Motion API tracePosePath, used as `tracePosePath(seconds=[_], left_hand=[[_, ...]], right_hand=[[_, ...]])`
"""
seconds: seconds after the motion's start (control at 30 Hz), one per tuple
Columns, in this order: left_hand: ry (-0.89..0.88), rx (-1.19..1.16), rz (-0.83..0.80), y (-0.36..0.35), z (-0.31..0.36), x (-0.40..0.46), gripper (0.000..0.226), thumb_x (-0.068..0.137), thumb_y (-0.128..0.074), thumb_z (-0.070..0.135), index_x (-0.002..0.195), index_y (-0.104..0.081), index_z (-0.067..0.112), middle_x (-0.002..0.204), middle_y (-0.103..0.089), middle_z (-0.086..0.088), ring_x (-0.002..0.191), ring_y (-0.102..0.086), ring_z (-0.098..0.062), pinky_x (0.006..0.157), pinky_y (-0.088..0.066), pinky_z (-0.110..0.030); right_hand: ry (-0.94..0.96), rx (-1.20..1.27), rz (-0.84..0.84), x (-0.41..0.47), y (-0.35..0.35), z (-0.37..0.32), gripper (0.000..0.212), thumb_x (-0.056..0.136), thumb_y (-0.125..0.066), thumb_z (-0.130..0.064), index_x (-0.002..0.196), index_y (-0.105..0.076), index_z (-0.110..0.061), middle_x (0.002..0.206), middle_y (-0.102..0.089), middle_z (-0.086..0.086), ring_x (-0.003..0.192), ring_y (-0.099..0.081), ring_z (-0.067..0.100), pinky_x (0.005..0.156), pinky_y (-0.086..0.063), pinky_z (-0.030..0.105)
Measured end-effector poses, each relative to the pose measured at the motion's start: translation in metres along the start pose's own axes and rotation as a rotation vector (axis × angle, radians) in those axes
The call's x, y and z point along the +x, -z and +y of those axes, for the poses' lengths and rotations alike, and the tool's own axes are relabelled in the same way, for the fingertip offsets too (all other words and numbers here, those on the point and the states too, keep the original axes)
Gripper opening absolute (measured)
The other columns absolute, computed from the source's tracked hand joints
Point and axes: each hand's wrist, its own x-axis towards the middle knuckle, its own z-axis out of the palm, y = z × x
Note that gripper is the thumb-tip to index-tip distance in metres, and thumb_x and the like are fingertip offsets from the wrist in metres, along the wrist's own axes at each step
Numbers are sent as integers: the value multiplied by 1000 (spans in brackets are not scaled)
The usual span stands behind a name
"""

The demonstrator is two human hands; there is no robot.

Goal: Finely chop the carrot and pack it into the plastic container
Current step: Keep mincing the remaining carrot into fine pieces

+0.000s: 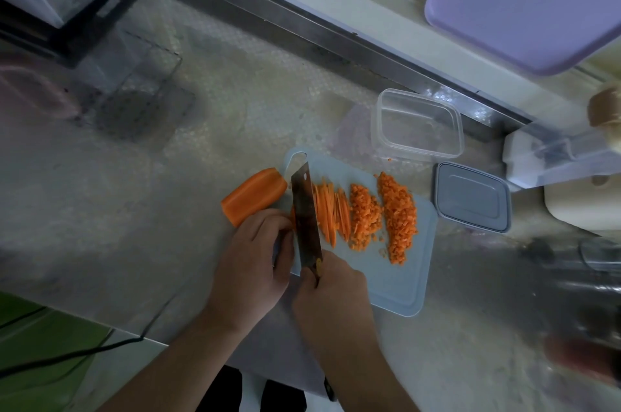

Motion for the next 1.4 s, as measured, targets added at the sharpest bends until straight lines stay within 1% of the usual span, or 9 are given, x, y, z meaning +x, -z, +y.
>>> tracePosePath(seconds=[0.4, 0.57, 0.7, 0.77, 0.83, 0.93, 1.13, 1.23, 1.4], left_hand=[[-91, 27, -21, -6, -5, -2, 13, 97, -66, 15, 106, -74, 14, 111, -70, 6, 104, -62, -15, 96, -45, -24], [-69, 123, -8, -6, -2, -1, 10, 96, -66, 11, 103, -73, 11, 110, -69, 1, 106, -62, -19, 98, -42, -20], [134, 147, -49, -12, 23, 8, 16, 101, -63, 20, 116, -65, 14, 113, -63, 1, 109, -60, -22, 95, -48, -31], [263, 151, -45, -22, 44, 20, 36, 100, -61, 35, 127, -59, 12, 120, -61, -3, 114, -57, -24, 97, -51, -40], [338, 203, -25, -37, 63, 32, 51, 97, -59, 47, 130, -54, 9, 123, -57, -9, 116, -53, -27, 100, -51, -46], [393, 309, -20, -61, 78, 42, 61, 94, -60, 55, 131, -48, 8, 129, -49, -13, 118, -45, -28, 103, -46, -44], [413, 352, 11, -82, 78, 44, 54, 98, -59, 46, 134, -48, 8, 136, -47, -16, 129, -44, -35, 109, -42, -48], [397, 346, 22, -81, 75, 41, 49, 97, -58, 42, 133, -50, 10, 136, -48, -16, 128, -44, -36, 109, -43, -50], [353, 367, -22, -76, 74, 42, 49, 92, -66, 39, 132, -51, 14, 133, -47, -9, 123, -45, -31, 107, -44, -47]], right_hand=[[-69, 44, -37, 1, 3, -20, 32, 89, -41, -50, 94, -58, -24, 84, -64, -3, 79, -64, 22, 74, -59, 42], [-3, 158, 20, 5, 23, -3, 14, 99, -52, -36, 90, -59, -27, 77, -60, -8, 70, -57, 8, 56, -44, 19], [-22, 188, 157, 8, 53, 19, 22, 98, -59, -35, 79, -59, -26, 68, -61, -5, 63, -59, 8, 47, -42, 14], [-73, 222, 212, 12, 63, 31, 20, 95, -60, -39, 78, -60, -29, 65, -62, -4, 57, -62, 13, 53, -56, 30], [-101, 238, 228, 13, 72, 40, 18, 92, -59, -43, 78, -59, -33, 63, -61, -5, 58, -64, 24, 55, -59, 44], [-99, 263, 209, 15, 80, 50, 18, 93, -59, -40, 75, -59, -34, 58, -58, -6, 57, -64, 25, 55, -59, 47], [-60, 252, 122, 19, 90, 70, 22, 98, -56, -40, 77, -58, -33, 60, -61, -5, 53, -65, 15, 46, -46, 20], [-55, 292, 70, 22, 96, 77, 23, 98, -57, -38, 78, -61, -28, 63, -62, -1, 53, -62, 11, 46, -48, 22], [3, 252, 28, 32, 101, 84, 22, 97, -59, -36, 77, -60, -26, 61, -58, -4, 57, -56, 0, 49, -40, 12]])
